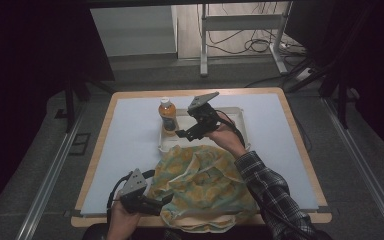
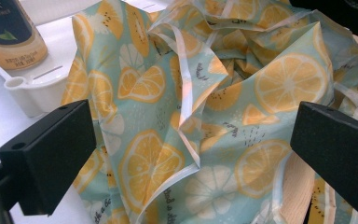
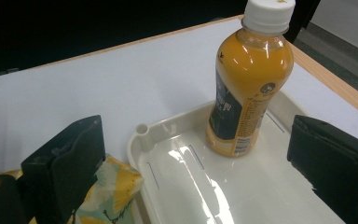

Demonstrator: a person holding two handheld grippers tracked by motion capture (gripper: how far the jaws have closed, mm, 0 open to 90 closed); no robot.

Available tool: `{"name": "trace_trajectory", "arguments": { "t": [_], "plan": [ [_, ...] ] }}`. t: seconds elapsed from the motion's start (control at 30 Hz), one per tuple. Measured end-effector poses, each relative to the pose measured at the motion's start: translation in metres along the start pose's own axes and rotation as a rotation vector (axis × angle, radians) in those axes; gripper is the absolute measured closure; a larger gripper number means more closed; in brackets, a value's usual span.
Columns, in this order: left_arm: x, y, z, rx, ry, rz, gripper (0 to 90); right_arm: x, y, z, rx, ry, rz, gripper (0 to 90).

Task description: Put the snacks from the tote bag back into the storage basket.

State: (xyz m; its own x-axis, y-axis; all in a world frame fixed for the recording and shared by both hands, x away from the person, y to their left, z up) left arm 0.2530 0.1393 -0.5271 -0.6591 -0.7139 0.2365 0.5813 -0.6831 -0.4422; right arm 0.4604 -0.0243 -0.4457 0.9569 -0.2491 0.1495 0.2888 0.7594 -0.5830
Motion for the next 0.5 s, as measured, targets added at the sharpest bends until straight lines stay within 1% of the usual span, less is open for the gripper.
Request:
{"name": "trace_trajectory", "arguments": {
  "t": [0.13,0.5],
  "plan": [
    [-0.001,0.000,0.000,0.000,-0.002,-0.003,0.1,-0.002,-0.002,-0.001,0.005,0.010,0.003,4.2],
    [-0.001,-0.001,0.000,0.003,-0.004,-0.010,0.1,-0.011,-0.010,-0.003,0.020,-0.007,0.009,4.2]
  ]
}}
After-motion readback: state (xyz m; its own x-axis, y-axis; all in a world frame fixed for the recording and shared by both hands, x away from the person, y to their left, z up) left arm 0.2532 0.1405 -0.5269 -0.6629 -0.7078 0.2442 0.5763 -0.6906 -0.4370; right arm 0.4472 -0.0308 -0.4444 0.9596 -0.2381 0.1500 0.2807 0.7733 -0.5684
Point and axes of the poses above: each handheld gripper's, and its own axes: y roughly forward along the jaws, z roughly out of its top, x roughly to its right, the point moved 4 cm from there along y, roughly forward along the jaws, and after that the axes turned 10 degrees about -y, right-handed, at the moved point
